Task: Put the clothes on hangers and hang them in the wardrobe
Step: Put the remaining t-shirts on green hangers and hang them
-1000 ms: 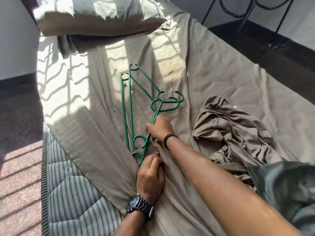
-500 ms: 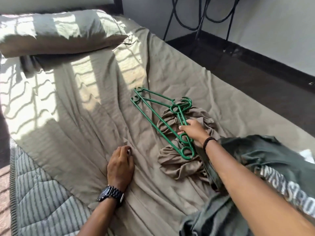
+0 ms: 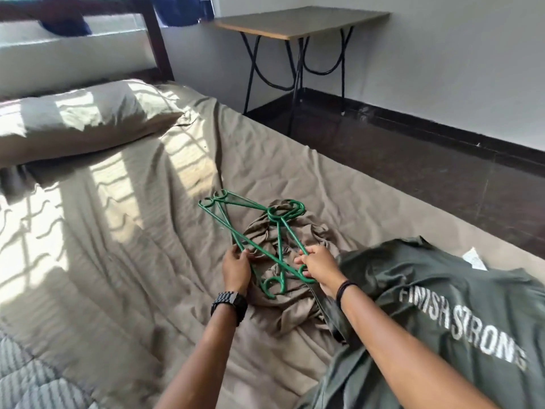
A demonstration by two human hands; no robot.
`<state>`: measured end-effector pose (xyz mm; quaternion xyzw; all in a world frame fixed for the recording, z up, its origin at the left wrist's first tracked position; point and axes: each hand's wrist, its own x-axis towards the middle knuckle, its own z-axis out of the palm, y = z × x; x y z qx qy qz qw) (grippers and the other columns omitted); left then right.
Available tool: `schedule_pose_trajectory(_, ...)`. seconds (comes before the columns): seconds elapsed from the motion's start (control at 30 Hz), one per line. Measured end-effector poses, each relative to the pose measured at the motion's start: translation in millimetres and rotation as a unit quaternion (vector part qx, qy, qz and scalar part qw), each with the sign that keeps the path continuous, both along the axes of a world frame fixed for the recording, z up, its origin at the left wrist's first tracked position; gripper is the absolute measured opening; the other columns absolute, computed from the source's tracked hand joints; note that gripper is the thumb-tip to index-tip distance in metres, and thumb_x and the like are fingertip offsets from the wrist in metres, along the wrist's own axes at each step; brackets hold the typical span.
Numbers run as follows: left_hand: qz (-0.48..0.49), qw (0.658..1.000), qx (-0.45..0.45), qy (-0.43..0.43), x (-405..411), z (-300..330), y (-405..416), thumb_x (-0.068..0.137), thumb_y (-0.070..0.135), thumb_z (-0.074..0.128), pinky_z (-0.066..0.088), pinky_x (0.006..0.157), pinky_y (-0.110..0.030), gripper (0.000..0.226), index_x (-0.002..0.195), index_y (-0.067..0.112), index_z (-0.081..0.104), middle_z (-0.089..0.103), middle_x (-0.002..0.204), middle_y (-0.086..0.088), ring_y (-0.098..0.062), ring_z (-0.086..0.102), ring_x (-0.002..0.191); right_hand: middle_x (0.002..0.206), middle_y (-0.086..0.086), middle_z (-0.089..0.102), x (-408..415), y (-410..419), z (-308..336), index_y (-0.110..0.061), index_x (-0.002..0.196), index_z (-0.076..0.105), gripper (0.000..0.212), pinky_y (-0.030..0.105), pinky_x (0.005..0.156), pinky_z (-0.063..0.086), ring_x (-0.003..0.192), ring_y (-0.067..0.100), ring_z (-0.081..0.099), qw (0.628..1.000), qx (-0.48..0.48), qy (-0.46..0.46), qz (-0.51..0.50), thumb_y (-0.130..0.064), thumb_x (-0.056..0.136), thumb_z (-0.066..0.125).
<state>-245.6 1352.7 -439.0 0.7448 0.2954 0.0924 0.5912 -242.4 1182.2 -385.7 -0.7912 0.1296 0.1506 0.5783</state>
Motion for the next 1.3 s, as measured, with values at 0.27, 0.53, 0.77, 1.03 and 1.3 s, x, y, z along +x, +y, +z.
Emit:
schedule_pose_trajectory(0.27,-0.069,0.979,0.192,0.005,54.9,19.1,6.3,0.095,0.01,0.049,0.045,0.079,-0.035,0.02,0.11,0.002,0.06,0.065,0.106,-0.022,-0.034,0.06,0.099,0.07,0.002,0.061,-20.9,-26.0,3.3,-0.014,0.08,0.058,0.03,0.029,0.063,0.05,0.057,0.017,0.062,0.978,0.073,-0.157,-0.116,0.008,0.092,0.042)
schedule_pose_trajectory(0.53,-0.128,0.912,0.387,0.033,55.1,12.4,-12.1,0.095,0.01,0.04,0.045,0.074,-0.042,0.014,0.102,0.009,0.052,0.059,0.113,-0.018,-0.036,0.059,0.1,0.066,0.009,0.048,-39.2,-49.0,34.5,0.004,0.086,0.056,0.026,0.016,0.033,0.034,0.038,0.006,0.048,0.832,0.501,0.028,-0.235,0.01,0.095,0.032)
schedule_pose_trajectory(0.77,-0.144,0.902,0.396,0.096,52.4,12.0,-12.4,0.094,0.012,0.037,0.046,0.074,-0.039,0.019,0.109,0.014,0.049,0.061,0.116,-0.015,-0.033,0.061,0.103,0.06,0.008,0.044,-36.7,-50.4,45.2,0.005,0.089,0.052,0.023,0.015,0.03,0.029,0.036,0.008,0.04,0.778,0.561,0.09,-0.267,0.013,0.088,0.03)
schedule_pose_trajectory(1.03,-0.157,0.885,0.432,0.076,51.7,-4.6,-11.3,0.091,0.006,0.037,0.043,0.07,-0.036,0.029,0.118,0.016,0.045,0.059,0.113,-0.013,-0.033,0.062,0.1,0.051,0.005,0.043,-17.2,-69.0,33.6,0.007,0.096,0.048,0.098,0.018,0.024,0.024,0.026,0.009,0.028,0.662,0.729,0.025,-0.172,0.025,0.004,0.078)
schedule_pose_trajectory(1.3,-0.136,0.891,0.428,0.063,50.1,-8.1,-13.4,0.089,0.008,0.04,0.044,0.068,-0.036,0.03,0.116,0.019,0.048,0.059,0.117,-0.007,-0.029,0.062,0.102,0.048,0.006,0.039,2.8,-59.1,36.0,0.013,0.095,0.049,0.042,0.018,0.024,0.022,0.025,0.011,0.027,0.648,0.729,0.076,-0.209,0.022,0.057,0.065)
